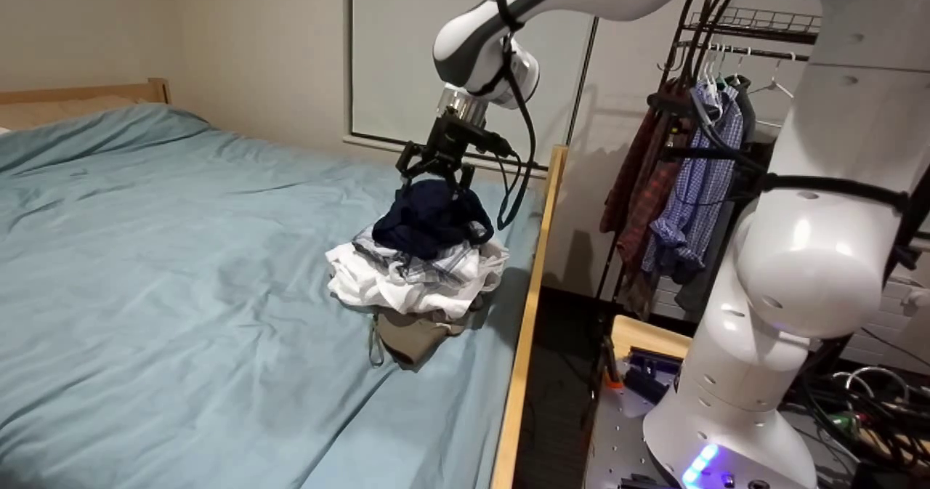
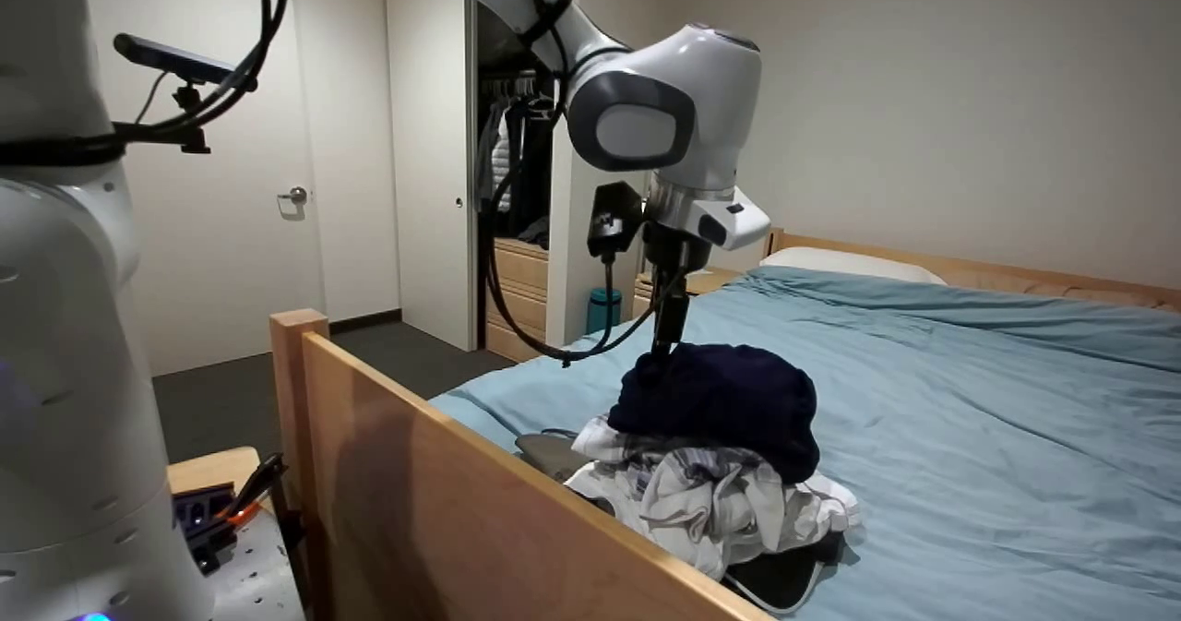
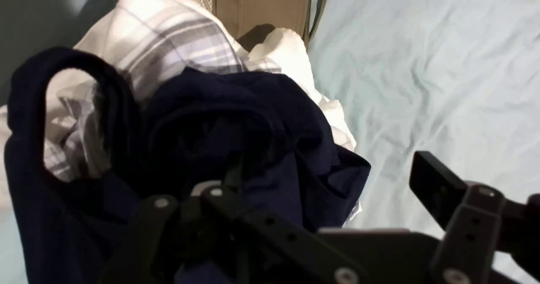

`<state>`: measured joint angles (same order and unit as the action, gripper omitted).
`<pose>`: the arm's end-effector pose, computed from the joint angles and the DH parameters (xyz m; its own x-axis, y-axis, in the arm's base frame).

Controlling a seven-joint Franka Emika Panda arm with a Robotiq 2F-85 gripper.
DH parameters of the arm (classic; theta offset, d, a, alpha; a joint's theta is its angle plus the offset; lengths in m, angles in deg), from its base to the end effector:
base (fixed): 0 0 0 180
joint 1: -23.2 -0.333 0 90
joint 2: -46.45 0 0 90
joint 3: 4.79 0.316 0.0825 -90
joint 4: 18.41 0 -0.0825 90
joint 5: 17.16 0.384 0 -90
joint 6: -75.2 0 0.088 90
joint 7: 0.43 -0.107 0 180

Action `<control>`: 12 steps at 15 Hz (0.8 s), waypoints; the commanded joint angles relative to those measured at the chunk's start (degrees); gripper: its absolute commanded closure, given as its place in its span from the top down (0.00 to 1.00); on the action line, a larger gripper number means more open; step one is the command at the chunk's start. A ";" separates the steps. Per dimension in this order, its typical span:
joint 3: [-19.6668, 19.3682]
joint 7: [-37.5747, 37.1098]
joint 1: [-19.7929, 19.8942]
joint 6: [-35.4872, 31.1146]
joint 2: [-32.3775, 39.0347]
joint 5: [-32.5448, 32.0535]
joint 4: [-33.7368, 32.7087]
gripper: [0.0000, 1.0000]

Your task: Move the blue and checked clothes to the left

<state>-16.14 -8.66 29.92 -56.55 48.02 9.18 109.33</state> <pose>0.5110 -0.1566 0.3660 0.7301 -0.6810 -0.0572 -0.6568 -0.6761 -0.3339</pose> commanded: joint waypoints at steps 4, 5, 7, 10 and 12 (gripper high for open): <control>0.35 -7.29 1.89 -6.04 -4.64 5.54 7.70 1.00; 0.28 -7.41 2.05 -6.79 -5.62 6.00 8.99 1.00; 0.27 -8.60 2.19 -9.09 -7.94 6.91 12.12 1.00; 0.37 -7.66 1.72 -14.57 -8.40 10.26 13.97 1.00; 0.66 -3.18 0.49 -20.83 -6.48 16.86 13.11 1.00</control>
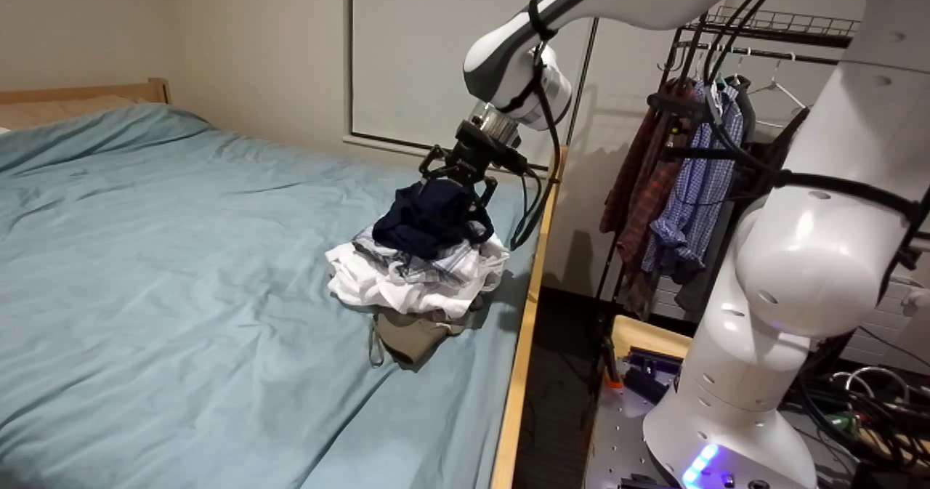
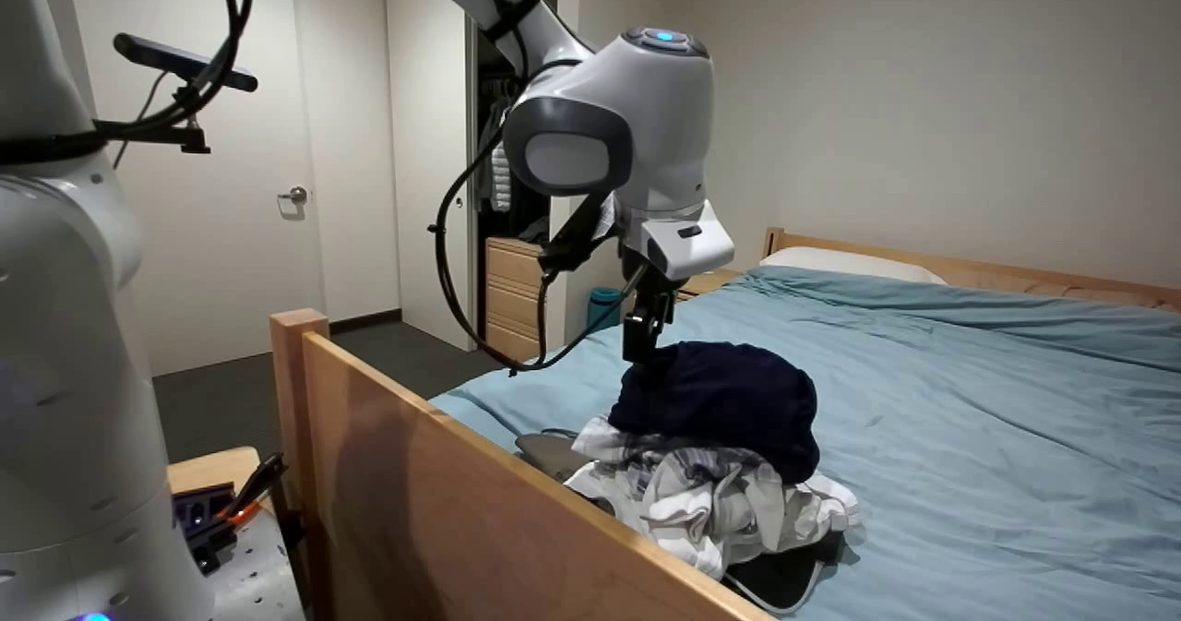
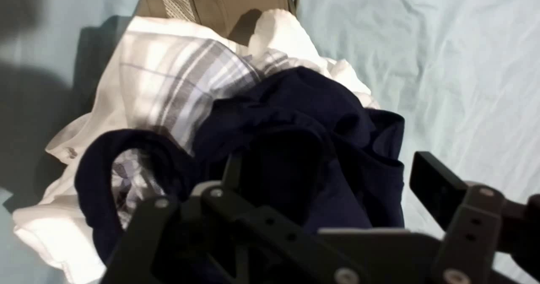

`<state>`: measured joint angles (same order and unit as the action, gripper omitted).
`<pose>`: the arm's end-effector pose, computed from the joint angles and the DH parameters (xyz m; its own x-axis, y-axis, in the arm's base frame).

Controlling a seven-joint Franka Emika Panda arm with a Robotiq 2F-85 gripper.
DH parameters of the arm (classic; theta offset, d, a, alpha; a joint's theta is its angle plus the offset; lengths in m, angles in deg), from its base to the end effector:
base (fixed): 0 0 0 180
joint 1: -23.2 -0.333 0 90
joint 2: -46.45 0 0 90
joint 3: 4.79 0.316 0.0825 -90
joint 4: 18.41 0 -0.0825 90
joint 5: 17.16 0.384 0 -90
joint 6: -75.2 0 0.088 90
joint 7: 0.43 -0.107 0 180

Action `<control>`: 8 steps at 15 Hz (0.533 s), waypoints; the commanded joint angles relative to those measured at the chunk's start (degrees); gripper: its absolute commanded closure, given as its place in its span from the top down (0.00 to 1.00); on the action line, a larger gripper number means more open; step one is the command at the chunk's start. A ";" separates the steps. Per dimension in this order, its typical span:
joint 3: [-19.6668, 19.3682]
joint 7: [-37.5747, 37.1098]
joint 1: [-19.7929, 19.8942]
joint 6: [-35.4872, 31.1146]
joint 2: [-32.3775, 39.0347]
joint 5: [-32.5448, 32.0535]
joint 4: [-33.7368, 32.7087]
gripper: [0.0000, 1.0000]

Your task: Move the blue and checked clothes to the left

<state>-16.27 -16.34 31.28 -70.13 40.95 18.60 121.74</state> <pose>0.4574 -0.1696 0.3528 0.4575 -0.8874 -0.0563 -0.8127 -0.3916 -0.4315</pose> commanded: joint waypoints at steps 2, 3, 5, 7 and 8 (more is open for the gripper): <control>0.90 7.57 -2.33 -11.56 2.46 12.73 -0.80 1.00; 1.04 8.17 -2.70 -13.12 3.52 14.20 -1.54 1.00; 1.00 9.18 -3.47 -14.77 5.65 16.31 -2.94 1.00; 0.92 9.96 -3.81 -15.06 7.97 17.85 -4.48 1.00; 0.96 10.28 -3.83 -14.84 9.19 18.32 -5.23 1.00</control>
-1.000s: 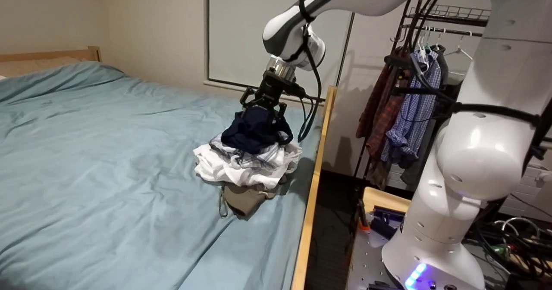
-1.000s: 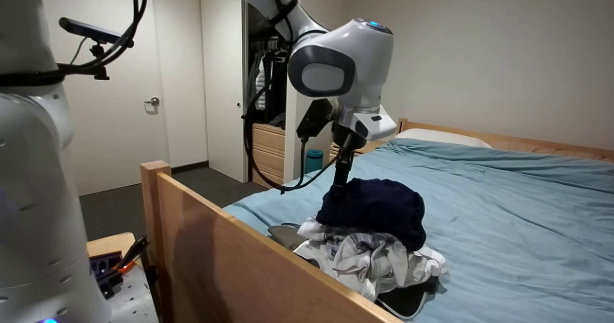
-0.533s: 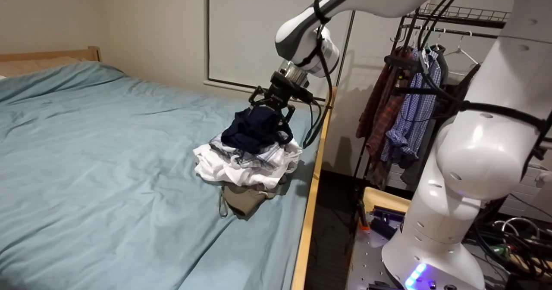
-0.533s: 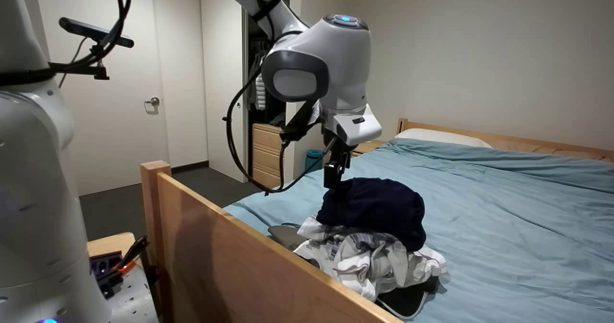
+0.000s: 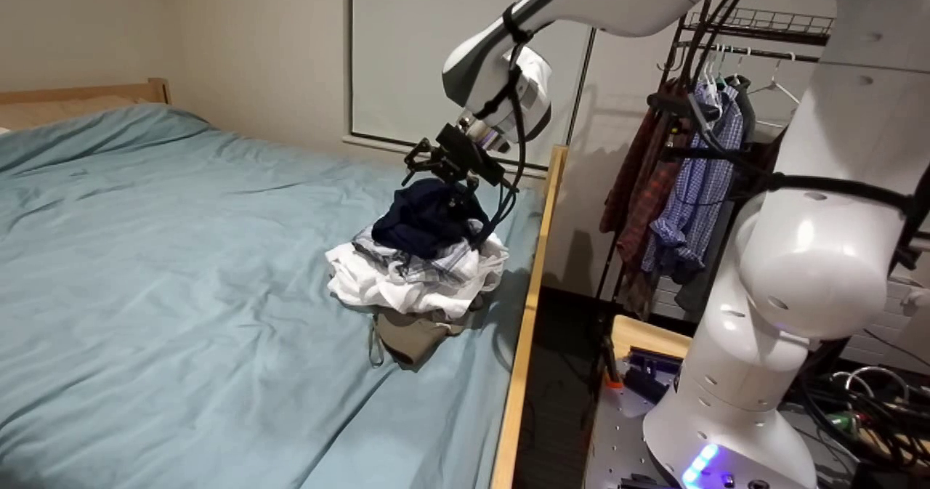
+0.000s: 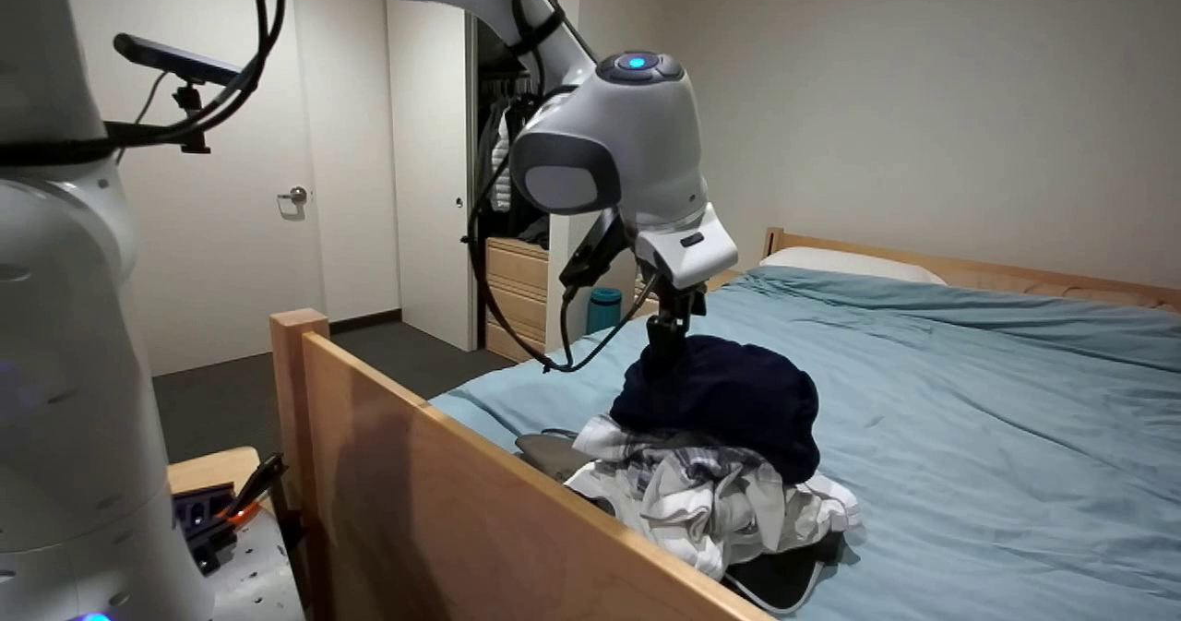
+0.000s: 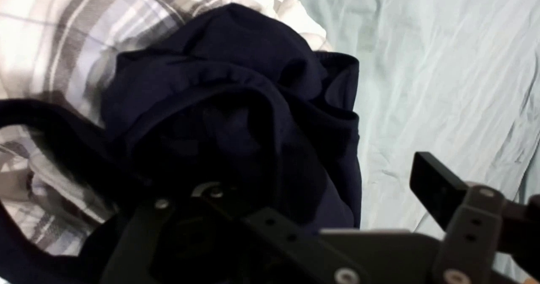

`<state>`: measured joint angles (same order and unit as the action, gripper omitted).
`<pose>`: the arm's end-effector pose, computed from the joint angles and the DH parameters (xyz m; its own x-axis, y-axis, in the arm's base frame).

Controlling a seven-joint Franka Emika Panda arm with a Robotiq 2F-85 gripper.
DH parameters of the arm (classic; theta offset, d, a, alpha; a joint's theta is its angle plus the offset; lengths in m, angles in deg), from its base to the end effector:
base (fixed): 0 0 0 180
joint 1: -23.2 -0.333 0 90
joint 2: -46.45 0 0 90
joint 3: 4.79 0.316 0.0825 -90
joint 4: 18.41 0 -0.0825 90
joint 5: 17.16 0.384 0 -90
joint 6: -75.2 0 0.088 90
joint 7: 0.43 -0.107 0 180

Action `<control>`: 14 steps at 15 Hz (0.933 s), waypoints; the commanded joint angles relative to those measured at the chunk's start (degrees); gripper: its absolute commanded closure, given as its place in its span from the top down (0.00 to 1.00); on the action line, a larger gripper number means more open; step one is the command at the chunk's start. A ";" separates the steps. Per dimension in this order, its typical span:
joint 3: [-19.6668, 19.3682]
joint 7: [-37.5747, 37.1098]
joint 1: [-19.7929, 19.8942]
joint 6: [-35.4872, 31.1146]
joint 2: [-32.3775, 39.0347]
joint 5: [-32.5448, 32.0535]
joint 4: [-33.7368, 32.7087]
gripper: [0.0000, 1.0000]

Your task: Move the blue and checked clothes to the left

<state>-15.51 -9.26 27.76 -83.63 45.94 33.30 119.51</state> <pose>0.4828 -0.1666 0.3446 0.3525 -0.9343 0.0527 -0.7786 -0.3241 -0.5373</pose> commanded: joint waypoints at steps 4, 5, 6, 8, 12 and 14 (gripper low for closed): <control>0.42 3.46 -0.08 -0.62 7.93 4.41 -5.34 0.70; 0.50 3.45 -0.03 -0.70 8.55 4.51 -5.74 0.63; 0.64 3.52 -0.04 -0.87 8.94 4.66 -5.92 0.56; 0.90 3.93 0.02 -0.77 9.33 4.90 -6.19 0.43; 1.73 7.00 0.27 -0.06 8.74 6.91 -6.17 0.16; 2.60 11.82 0.34 0.82 7.45 9.98 -5.98 0.08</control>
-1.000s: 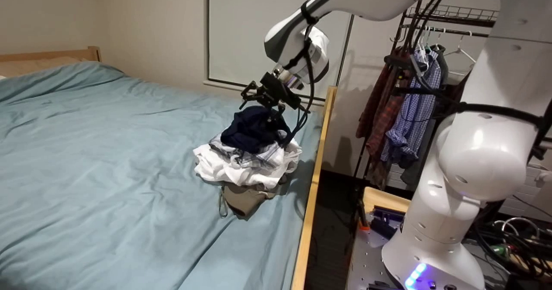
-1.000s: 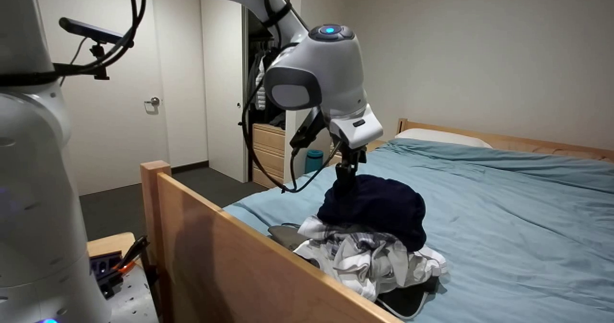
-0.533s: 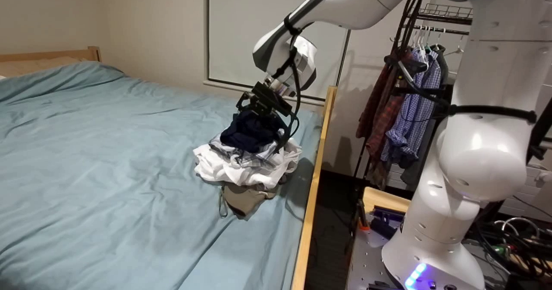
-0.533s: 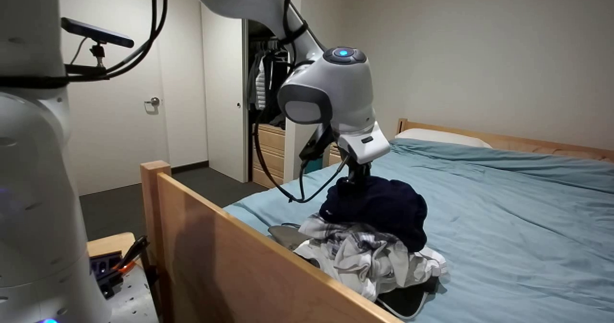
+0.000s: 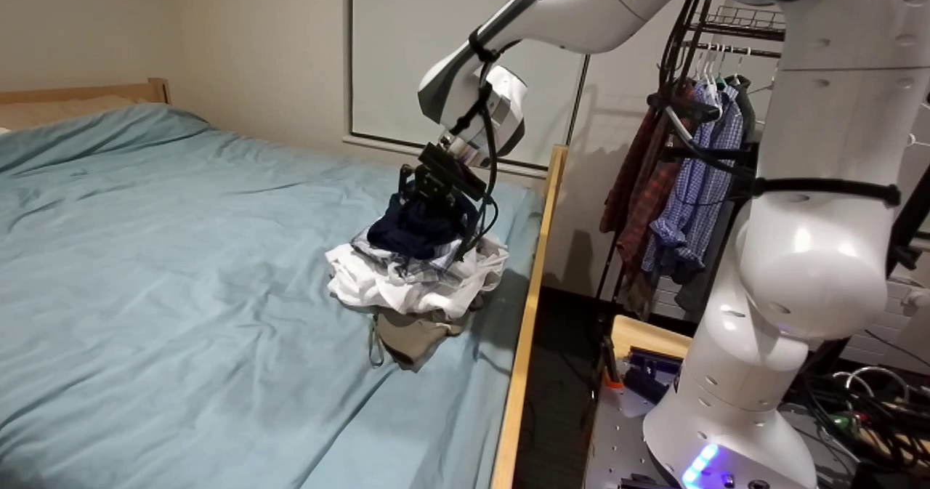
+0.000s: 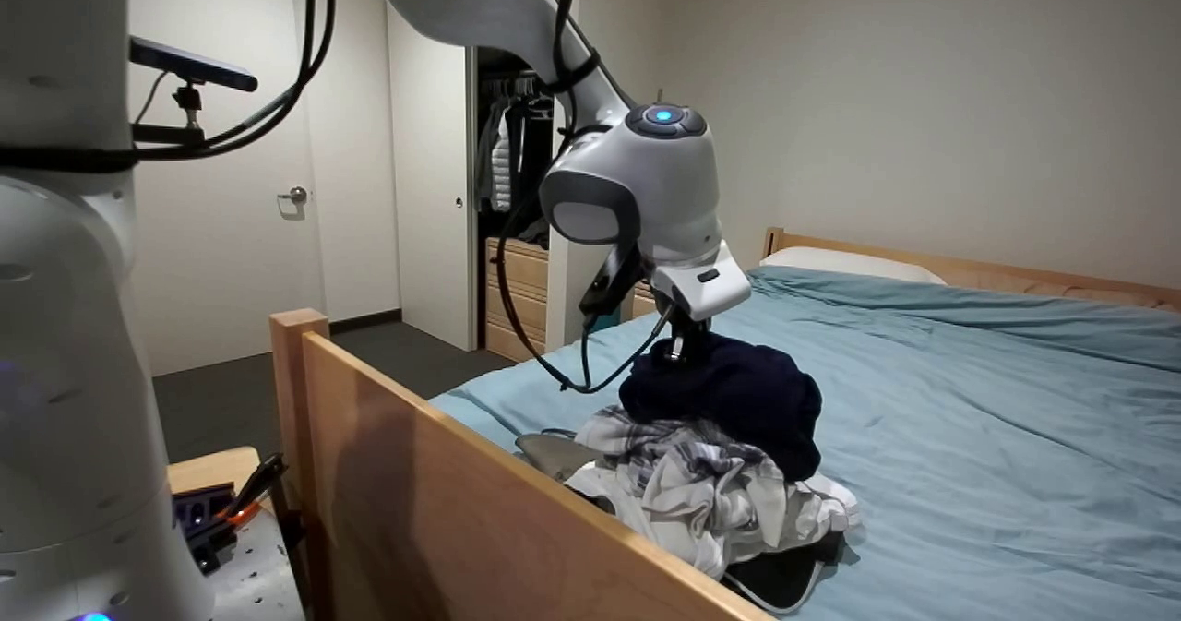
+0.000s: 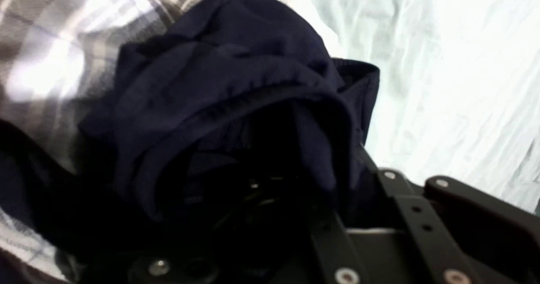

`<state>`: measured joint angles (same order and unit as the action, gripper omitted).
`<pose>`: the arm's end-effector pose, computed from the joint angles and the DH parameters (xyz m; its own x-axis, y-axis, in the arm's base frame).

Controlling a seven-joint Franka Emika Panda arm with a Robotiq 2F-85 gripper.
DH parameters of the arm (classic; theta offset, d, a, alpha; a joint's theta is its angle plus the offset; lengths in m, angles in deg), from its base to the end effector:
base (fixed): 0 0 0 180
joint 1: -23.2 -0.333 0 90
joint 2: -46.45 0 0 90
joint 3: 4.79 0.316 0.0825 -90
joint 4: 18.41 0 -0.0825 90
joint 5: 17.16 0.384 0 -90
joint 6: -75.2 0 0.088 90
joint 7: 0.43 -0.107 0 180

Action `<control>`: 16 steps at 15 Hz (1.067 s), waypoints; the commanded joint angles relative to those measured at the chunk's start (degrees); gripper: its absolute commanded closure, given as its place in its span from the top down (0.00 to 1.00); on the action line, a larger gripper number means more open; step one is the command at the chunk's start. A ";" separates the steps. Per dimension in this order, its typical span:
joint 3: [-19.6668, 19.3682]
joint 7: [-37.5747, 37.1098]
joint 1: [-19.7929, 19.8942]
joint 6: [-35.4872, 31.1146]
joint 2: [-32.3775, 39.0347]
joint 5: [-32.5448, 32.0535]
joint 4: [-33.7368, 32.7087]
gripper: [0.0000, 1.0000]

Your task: Move the blue and checked clothes to the left

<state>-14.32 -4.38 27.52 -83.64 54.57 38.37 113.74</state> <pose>0.5141 -0.1634 0.3080 0.3830 -0.9227 0.0433 -0.7806 -0.3483 -0.5190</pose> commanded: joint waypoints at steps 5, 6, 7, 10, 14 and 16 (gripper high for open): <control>4.66 15.19 -2.18 -0.33 -6.81 4.11 1.22 0.07; 5.39 15.78 -3.05 -0.55 -7.85 3.33 1.21 0.08; 6.22 15.43 -4.16 -0.95 -9.02 1.62 1.23 0.09; 8.92 14.25 -7.27 -1.23 -12.07 -3.86 0.78 0.09; 12.74 14.61 -11.00 -0.24 -13.52 -11.03 -1.37 0.08; 14.33 13.09 -12.21 0.47 -11.62 -15.43 -3.48 0.08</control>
<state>-1.73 9.30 16.31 -83.71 41.66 27.94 112.56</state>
